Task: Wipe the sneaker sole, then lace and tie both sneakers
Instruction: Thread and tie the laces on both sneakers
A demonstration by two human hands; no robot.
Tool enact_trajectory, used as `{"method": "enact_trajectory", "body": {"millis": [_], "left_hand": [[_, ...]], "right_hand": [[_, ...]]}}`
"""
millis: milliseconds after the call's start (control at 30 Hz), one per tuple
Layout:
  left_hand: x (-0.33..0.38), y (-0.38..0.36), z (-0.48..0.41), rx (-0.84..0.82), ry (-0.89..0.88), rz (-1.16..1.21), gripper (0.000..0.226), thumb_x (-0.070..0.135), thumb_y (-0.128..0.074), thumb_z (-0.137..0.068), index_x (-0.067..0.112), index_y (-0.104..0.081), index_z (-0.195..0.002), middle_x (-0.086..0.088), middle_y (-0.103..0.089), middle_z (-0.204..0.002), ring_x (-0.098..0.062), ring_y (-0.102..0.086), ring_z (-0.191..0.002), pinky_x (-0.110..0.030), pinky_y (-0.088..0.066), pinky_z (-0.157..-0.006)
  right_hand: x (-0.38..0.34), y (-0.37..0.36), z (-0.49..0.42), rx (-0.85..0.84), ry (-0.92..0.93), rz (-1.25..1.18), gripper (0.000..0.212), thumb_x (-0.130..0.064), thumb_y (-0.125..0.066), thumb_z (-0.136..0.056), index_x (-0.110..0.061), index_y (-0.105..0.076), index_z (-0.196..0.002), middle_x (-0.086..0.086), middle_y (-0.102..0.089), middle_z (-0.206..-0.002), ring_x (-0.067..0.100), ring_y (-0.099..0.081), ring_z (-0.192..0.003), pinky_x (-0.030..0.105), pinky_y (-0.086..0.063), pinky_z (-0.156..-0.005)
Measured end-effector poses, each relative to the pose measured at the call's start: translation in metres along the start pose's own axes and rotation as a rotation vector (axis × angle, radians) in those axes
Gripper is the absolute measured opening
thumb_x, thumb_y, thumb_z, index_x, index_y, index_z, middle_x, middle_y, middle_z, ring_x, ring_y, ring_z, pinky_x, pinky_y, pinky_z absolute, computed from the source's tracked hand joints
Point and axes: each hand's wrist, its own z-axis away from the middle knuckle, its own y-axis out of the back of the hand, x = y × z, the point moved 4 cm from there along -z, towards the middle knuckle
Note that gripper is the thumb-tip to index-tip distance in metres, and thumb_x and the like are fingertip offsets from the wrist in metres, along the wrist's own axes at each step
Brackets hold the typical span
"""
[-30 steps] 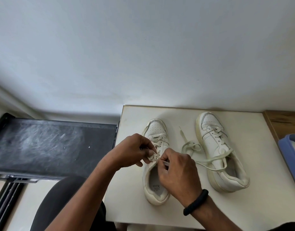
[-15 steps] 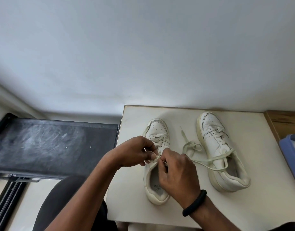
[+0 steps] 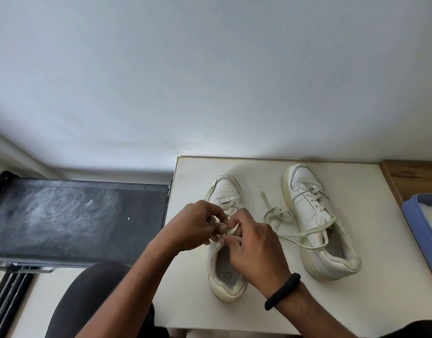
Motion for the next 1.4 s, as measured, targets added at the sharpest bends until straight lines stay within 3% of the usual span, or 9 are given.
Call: {"method": "enact_trajectory", "body": {"millis": [200,300,567,667,833,1000,1100,1233,1400], "left_hand": [[0.0,0.005,0.0,-0.003,-0.028,-0.052,0.008,0.012,-0.071,-0.096,0.018,-0.076,-0.095,0.003,-0.076,-0.078,-0.003,-0.072,-0.068,-0.02,-0.058,-0.065],[0.001,0.006,0.001,0.002,-0.042,-0.11,0.008,0.014,-0.071,-0.095,0.021,-0.076,-0.095,0.013,-0.07,-0.073,0.008,-0.062,-0.06,-0.006,-0.041,-0.056],[0.003,0.011,0.002,-0.019,-0.067,-0.127,0.011,0.012,-0.07,-0.095,0.02,-0.078,-0.097,0.012,-0.071,-0.074,0.01,-0.062,-0.06,-0.008,-0.044,-0.057],[-0.002,0.017,0.003,-0.019,-0.066,-0.026,0.017,0.01,-0.064,-0.1,0.022,-0.076,-0.098,0.003,-0.077,-0.081,0.0,-0.072,-0.071,-0.026,-0.055,-0.069],[0.001,0.028,0.002,0.298,-0.091,-0.054,0.014,0.018,-0.07,-0.097,0.031,-0.074,-0.102,0.013,-0.074,-0.085,0.002,-0.069,-0.074,-0.008,-0.046,-0.064],[-0.007,0.043,0.007,0.53,0.013,-0.027,0.016,0.029,-0.067,-0.098,0.034,-0.071,-0.113,0.012,-0.072,-0.096,-0.007,-0.072,-0.083,-0.034,-0.057,-0.078],[-0.016,0.039,0.006,0.391,0.122,0.028,0.02,0.038,-0.067,-0.098,0.025,-0.077,-0.087,0.005,-0.077,-0.079,-0.016,-0.075,-0.078,-0.044,-0.064,-0.073],[0.002,0.021,0.008,0.148,-0.034,-0.098,0.026,0.052,-0.067,-0.095,0.029,-0.079,-0.094,0.013,-0.078,-0.091,-0.002,-0.071,-0.089,-0.024,-0.056,-0.076],[0.002,0.01,0.005,-0.012,-0.025,-0.15,0.013,0.029,-0.07,-0.098,0.02,-0.075,-0.092,0.006,-0.076,-0.071,-0.003,-0.073,-0.065,-0.025,-0.059,-0.072]], "right_hand": [[0.0,-0.002,0.004,0.05,-0.032,0.008,0.023,-0.038,-0.068,-0.092,-0.026,-0.058,-0.109,-0.005,-0.072,-0.095,0.018,-0.069,-0.091,0.029,-0.051,-0.073],[0.004,-0.002,0.0,0.061,-0.066,-0.017,0.017,-0.036,-0.072,-0.089,-0.027,-0.066,-0.102,-0.005,-0.073,-0.089,0.018,-0.07,-0.088,0.032,-0.055,-0.075],[0.011,-0.003,-0.004,0.058,-0.049,-0.01,0.013,-0.039,-0.071,-0.089,-0.031,-0.063,-0.096,-0.01,-0.07,-0.084,0.014,-0.067,-0.083,0.033,-0.056,-0.071],[0.012,-0.006,-0.006,0.052,0.028,-0.057,0.014,-0.035,-0.073,-0.087,-0.029,-0.061,-0.091,-0.013,-0.064,-0.073,0.011,-0.065,-0.073,0.034,-0.056,-0.066],[0.015,-0.006,-0.005,0.084,0.213,-0.073,0.012,-0.035,-0.066,-0.087,-0.028,-0.058,-0.089,-0.014,-0.064,-0.071,0.007,-0.063,-0.064,0.032,-0.055,-0.059],[0.016,-0.003,-0.001,0.15,0.419,0.008,0.009,-0.026,-0.066,-0.09,-0.022,-0.058,-0.088,-0.01,-0.061,-0.075,0.01,-0.056,-0.061,0.034,-0.05,-0.054],[0.016,-0.006,0.001,0.19,0.517,0.072,0.006,-0.021,-0.064,-0.094,-0.017,-0.061,-0.09,-0.006,-0.062,-0.08,0.015,-0.056,-0.066,0.032,-0.049,-0.057],[0.016,-0.007,0.003,0.231,0.576,0.135,0.009,-0.017,-0.059,-0.096,-0.014,-0.065,-0.091,-0.002,-0.063,-0.082,0.018,-0.057,-0.071,0.034,-0.05,-0.06],[0.016,-0.008,0.006,0.28,0.6,0.171,0.006,-0.012,-0.062,-0.095,-0.011,-0.066,-0.091,0.001,-0.061,-0.079,0.02,-0.056,-0.069,0.036,-0.05,-0.058]]}}
